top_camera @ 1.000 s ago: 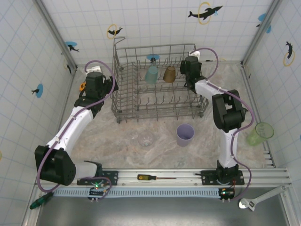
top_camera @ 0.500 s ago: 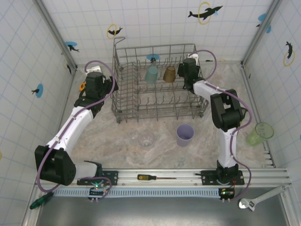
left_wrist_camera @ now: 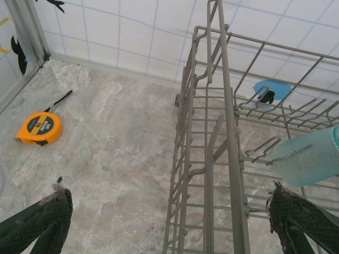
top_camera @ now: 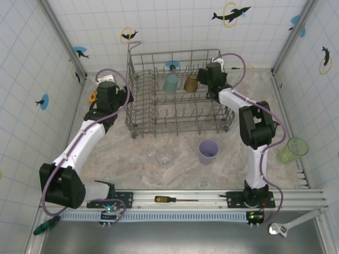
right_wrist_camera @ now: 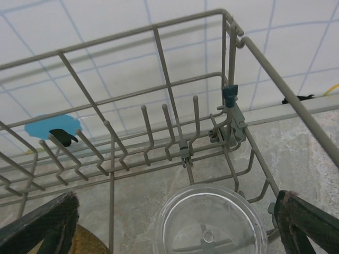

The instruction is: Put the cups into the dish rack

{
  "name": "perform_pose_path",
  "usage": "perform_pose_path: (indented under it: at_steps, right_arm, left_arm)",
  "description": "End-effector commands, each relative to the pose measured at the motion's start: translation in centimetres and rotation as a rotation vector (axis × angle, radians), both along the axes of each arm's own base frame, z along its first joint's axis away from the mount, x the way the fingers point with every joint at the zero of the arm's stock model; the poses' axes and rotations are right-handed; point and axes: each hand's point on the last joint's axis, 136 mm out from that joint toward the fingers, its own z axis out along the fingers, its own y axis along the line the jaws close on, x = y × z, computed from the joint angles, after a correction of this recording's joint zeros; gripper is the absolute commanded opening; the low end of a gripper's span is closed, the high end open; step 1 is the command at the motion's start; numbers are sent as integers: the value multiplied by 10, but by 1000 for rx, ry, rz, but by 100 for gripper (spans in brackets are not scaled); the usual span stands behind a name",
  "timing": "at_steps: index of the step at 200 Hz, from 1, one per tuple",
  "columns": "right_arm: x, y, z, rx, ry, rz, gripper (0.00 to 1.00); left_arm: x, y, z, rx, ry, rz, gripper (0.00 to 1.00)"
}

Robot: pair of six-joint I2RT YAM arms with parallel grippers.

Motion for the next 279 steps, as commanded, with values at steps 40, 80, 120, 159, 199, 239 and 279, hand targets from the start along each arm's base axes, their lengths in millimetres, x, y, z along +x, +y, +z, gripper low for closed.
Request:
perform_pose_path:
  at_steps: [40,80,120,159,199,239,279]
  right_arm:
    - [-17,2,99,111,-113,46,100]
    - [-34,-2,101,124,-51,70,100]
    - [-57,-7,104,112,6,76,100]
    - [-98,-12,110,113,38,107,100]
    - [-142,-11,111,98,72,145,100]
    - [-185,-11,99,71,148,176,100]
    - [-223,-7,89,56,202,209,100]
  left_arm:
    - [-1,3,0,10,-8,9,97]
    - [-1,4,1,12,-11,13,98]
    - [-2,5,4,13,-17,17,98]
    - [-4,9,8,32,-27,34,98]
    - [-4,7,11,25,-31,23,98]
    - [-6,8,15,22,-40,27,97]
    - [-6,5,17,7,-44,11,97]
